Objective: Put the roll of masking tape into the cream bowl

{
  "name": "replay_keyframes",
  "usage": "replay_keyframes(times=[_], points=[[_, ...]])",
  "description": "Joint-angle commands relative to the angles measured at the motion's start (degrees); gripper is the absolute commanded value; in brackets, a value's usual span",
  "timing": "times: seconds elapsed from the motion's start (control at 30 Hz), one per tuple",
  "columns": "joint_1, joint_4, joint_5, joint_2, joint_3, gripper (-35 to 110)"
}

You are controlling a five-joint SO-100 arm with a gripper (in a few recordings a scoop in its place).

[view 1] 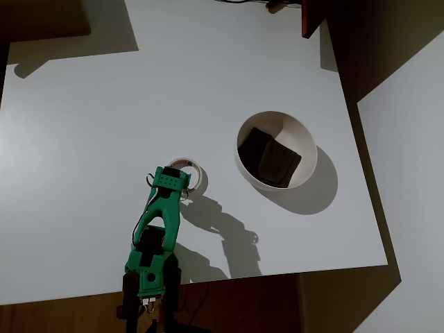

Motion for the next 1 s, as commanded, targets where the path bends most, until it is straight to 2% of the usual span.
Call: replay_keyframes(times=[0.0, 0.07, 0.1, 0.5, 0.83, 0.97], points=[[-0.70, 0.53, 0.44, 1.41, -3.16, 6], [-1.14, 0.53, -0.09, 1.41, -3.25, -7], [-1.41, 0.53, -0.26, 1.41, -3.25, -8], [-3.60, 1.23, -1.32, 8.00, -3.16, -8], [-6.06, 23.82, 1.49, 42.45, -8.09, -8], [-1.05, 26.63, 0.09, 53.44, -9.58, -8]])
